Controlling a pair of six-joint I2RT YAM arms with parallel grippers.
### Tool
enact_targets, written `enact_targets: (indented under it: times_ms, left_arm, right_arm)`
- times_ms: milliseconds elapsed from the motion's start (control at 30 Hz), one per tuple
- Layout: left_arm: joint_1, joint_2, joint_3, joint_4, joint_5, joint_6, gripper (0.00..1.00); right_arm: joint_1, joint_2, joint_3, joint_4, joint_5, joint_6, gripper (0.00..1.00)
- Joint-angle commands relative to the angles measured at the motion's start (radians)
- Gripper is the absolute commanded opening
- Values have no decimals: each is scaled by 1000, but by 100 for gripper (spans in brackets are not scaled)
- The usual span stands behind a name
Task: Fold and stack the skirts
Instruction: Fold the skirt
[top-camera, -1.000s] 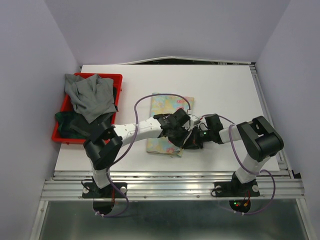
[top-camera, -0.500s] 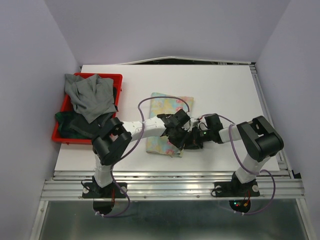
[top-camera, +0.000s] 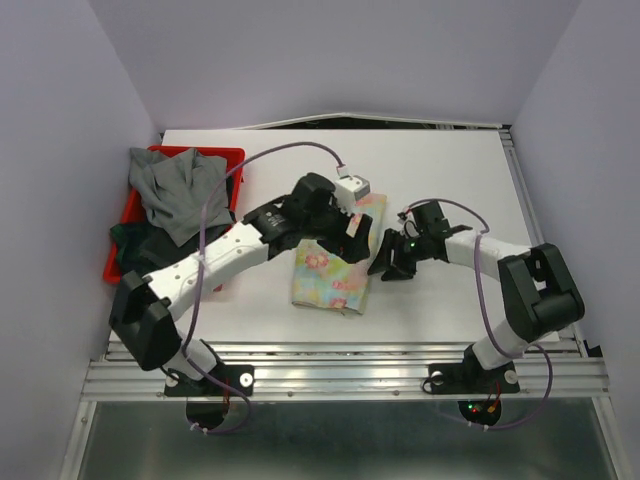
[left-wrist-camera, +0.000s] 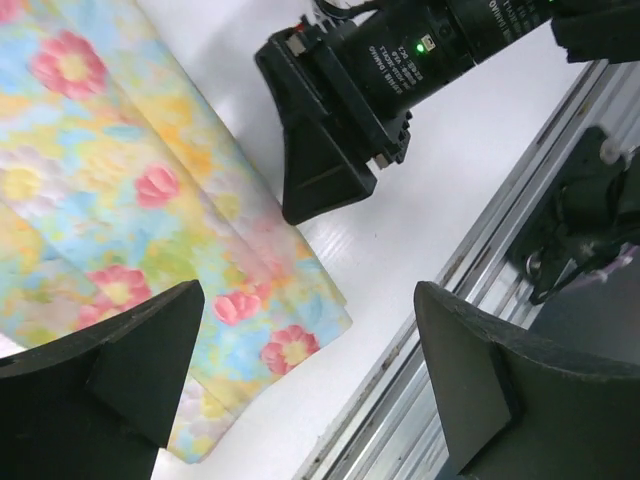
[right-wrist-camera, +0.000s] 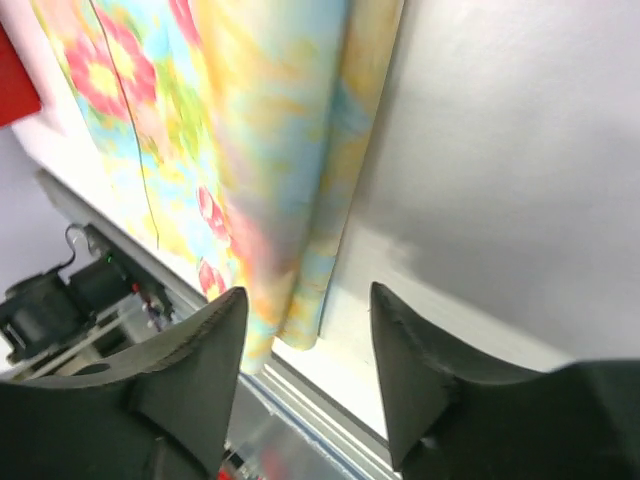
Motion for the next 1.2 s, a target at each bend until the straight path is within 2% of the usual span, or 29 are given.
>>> enact_targets:
  times_ms: [0, 100, 200, 267, 300, 333, 433, 500, 533, 633, 800, 867, 967, 1167]
  left_arm:
    - [126, -114, -37, 71, 122, 44, 99]
    - [193, -163, -86, 131, 174, 95, 99]
    - [216, -222, -170, 229, 205, 148, 99]
    - [231, -230, -206, 286, 237, 149, 96]
    - [239, -224, -239, 306, 296, 149, 93]
    - [246, -217, -258, 331, 315, 136, 90]
    - [260, -198, -335, 432, 400, 96, 74]
    - [277, -165, -370, 490, 467, 84, 69]
    - [282, -150, -375, 502, 484, 84, 66]
    - [294, -64, -370, 513, 518, 101, 56]
    - [312, 109, -343, 495, 565, 147, 45]
    - [337, 199, -298, 471, 613, 144, 37]
    - [381, 298, -251, 431, 633, 112, 32]
    - [446, 451, -217, 423, 658, 38, 30]
  right_arm:
    - [-89, -50, 130, -222, 142, -215, 61]
    - [-153, -18, 239, -261, 139, -317, 61]
    - [-154, 60, 382, -264, 59, -351, 58]
    - [-154, 103, 429, -200, -77, -293, 57]
    - [-154, 147, 452, -166, -134, -224, 55]
    - [-154, 169, 457, -73, -224, -181, 54]
    - [-154, 248, 443, 125, -339, -48, 49]
    - [-154, 281, 425, 223, -373, 27, 48]
    - [-154, 298, 422, 307, -378, 45, 48]
    - [-154, 403, 448, 371, -371, 49, 48]
    - [-154, 521, 532, 362, -347, -4, 43]
    - [-154, 554, 545, 359, -335, -24, 43]
    - [-154, 580, 546, 351, -315, -32, 42]
    - [-154, 615, 548, 307, -285, -86, 41]
